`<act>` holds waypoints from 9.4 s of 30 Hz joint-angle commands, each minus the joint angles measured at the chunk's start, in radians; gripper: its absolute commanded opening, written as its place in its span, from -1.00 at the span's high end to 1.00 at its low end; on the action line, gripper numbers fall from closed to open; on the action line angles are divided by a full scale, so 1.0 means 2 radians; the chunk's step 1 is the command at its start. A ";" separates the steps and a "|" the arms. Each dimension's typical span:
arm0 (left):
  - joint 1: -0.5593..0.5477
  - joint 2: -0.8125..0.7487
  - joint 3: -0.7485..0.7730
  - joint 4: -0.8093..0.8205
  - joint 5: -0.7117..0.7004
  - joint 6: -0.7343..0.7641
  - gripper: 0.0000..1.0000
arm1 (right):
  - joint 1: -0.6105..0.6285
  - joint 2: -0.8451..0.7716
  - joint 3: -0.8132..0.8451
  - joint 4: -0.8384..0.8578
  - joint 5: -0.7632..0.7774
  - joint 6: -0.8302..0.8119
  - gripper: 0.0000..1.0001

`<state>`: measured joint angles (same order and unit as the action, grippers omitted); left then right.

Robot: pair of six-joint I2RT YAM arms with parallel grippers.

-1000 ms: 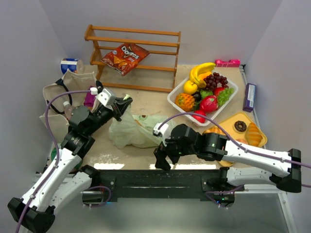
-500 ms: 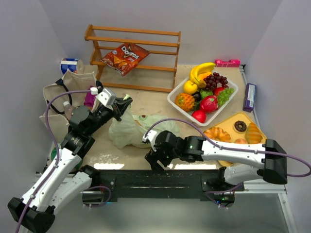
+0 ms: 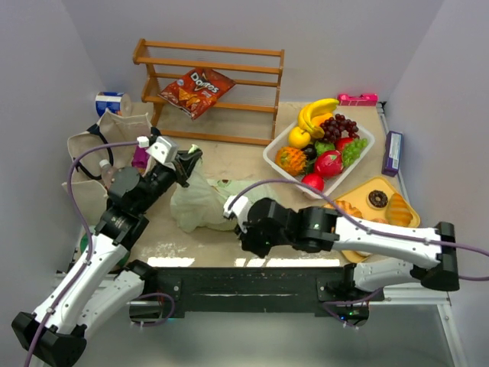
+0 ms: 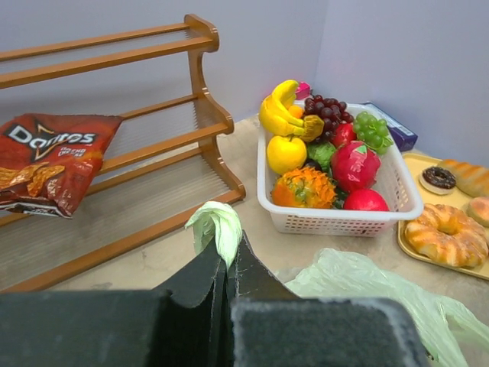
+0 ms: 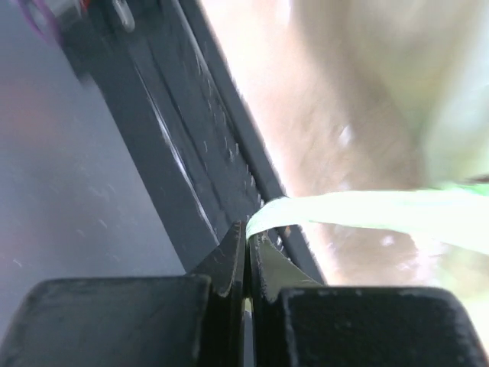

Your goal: Place the mixed food into the grocery bags and tie them

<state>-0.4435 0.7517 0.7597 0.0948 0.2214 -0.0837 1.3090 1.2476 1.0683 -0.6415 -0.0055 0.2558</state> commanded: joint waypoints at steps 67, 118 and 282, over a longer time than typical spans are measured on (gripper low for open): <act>0.002 -0.044 0.029 -0.011 0.106 -0.026 -0.96 | -0.226 0.092 0.290 0.157 -0.037 -0.030 -0.97; 0.002 0.162 -0.020 0.389 0.288 -0.181 -1.00 | -0.265 0.050 0.240 0.200 -0.211 0.034 1.00; -0.028 0.253 0.146 -0.213 0.385 0.097 -0.54 | -0.243 0.093 0.114 -0.030 -0.272 -0.241 1.00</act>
<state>-0.5007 1.2938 1.0435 -0.4095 0.9806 0.1310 0.8135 1.4338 1.2594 -0.6903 -0.5602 -0.2050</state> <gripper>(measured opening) 0.780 0.014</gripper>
